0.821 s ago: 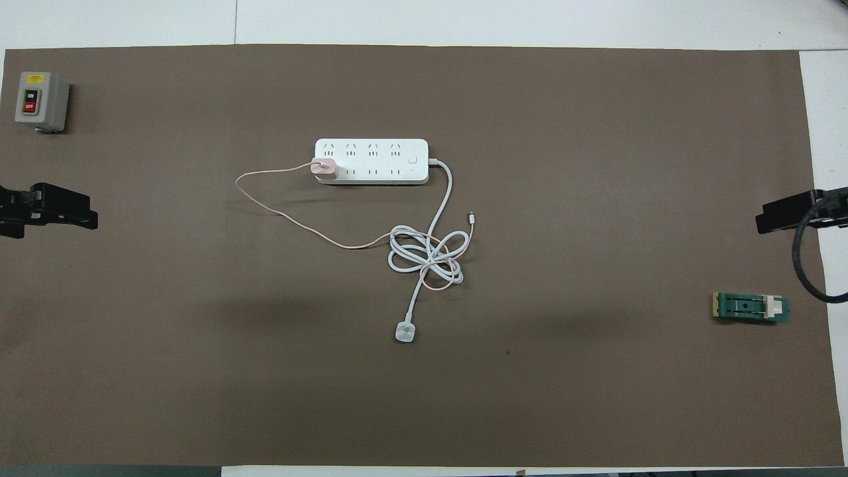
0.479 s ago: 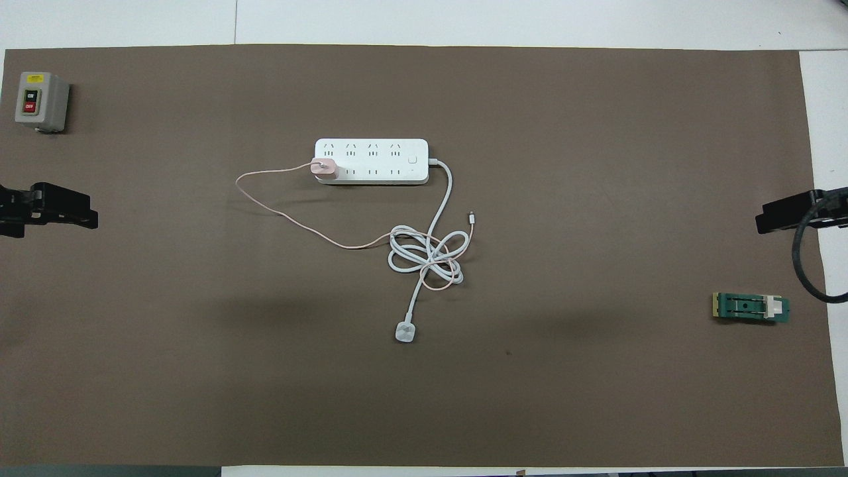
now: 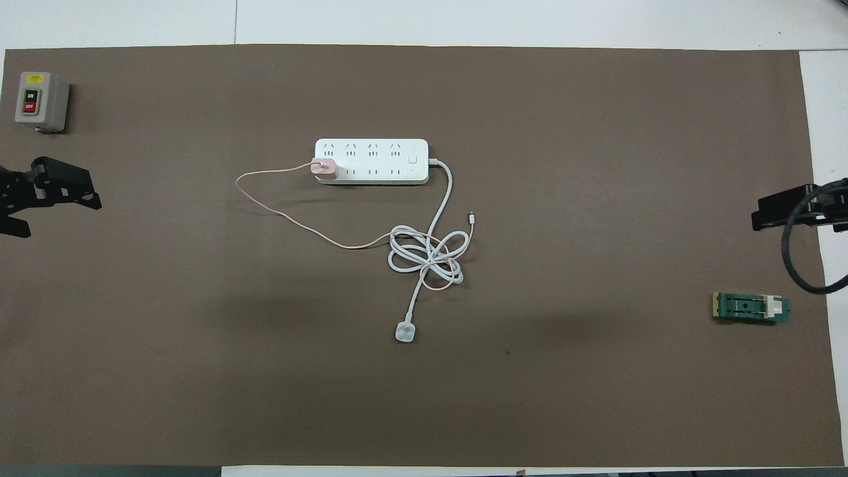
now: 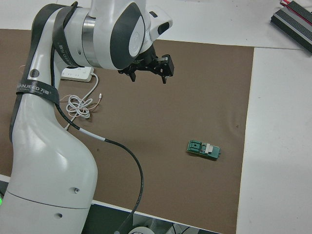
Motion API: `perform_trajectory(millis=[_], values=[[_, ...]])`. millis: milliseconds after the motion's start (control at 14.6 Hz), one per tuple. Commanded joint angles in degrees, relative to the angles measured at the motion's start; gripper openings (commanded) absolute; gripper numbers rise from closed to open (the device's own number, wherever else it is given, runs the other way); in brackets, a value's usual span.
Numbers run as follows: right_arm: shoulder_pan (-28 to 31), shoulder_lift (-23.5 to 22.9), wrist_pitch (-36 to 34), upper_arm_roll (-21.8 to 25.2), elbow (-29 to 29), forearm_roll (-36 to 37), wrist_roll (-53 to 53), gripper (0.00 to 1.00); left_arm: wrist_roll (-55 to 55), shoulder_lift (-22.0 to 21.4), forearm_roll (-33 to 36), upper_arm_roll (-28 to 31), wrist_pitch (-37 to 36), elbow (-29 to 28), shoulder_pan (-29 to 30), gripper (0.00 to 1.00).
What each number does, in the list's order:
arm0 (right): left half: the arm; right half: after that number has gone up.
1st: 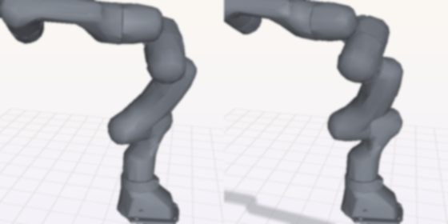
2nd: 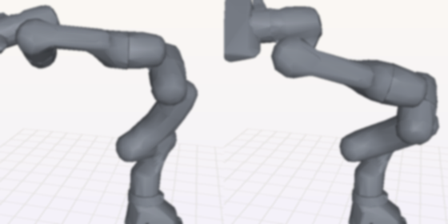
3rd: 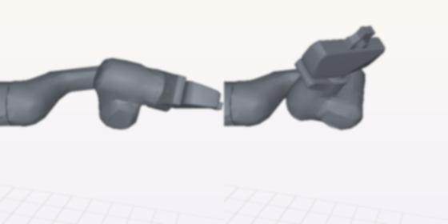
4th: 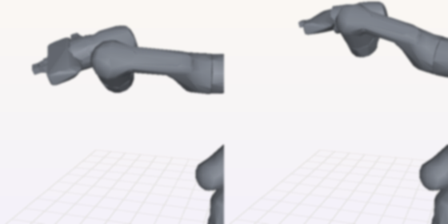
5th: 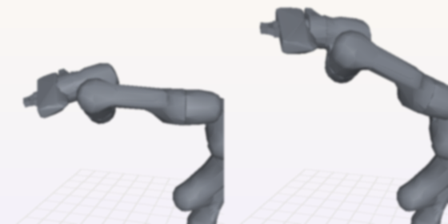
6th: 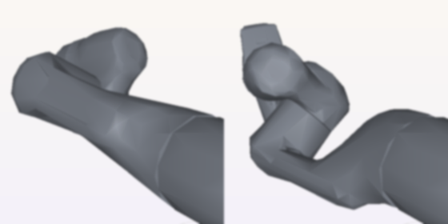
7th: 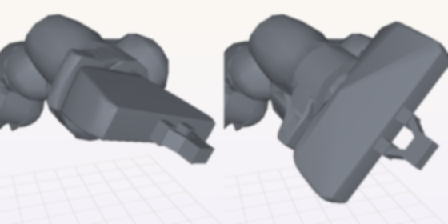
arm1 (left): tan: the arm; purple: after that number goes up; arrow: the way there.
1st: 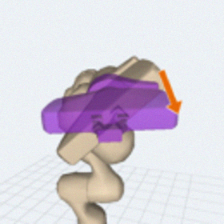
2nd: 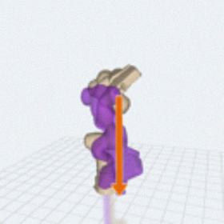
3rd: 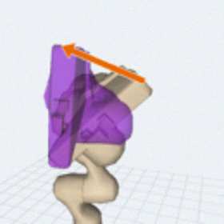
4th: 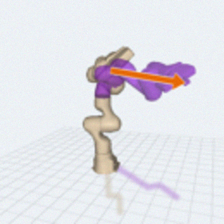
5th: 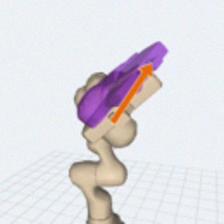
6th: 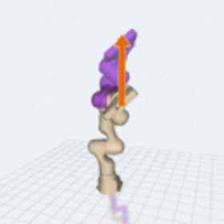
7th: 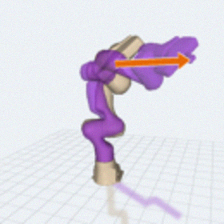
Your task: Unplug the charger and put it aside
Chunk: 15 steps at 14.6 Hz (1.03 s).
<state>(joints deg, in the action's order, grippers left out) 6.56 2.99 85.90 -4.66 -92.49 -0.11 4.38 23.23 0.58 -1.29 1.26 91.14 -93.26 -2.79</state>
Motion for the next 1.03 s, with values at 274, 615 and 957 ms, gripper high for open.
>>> perform_trajectory(millis=[274,615,957], values=[[-6.29,-1.92,4.54,-0.61,-4.28,-7.70,29.95,1.00,39.65,11.19,-0.29,0.05,0.88,9.49,-6.43,1.00],[-13.31,-10.79,14.36,-0.61,-3.84,-17.10,51.65,1.00,61.99,15.33,-0.65,-0.03,7.56,10.56,-9.07,1.00],[-19.55,-23.26,28.09,-0.52,0.96,-27.48,71.17,1.00,76.24,20.94,-0.56,0.14,11.87,13.00,-13.02,1.00]])
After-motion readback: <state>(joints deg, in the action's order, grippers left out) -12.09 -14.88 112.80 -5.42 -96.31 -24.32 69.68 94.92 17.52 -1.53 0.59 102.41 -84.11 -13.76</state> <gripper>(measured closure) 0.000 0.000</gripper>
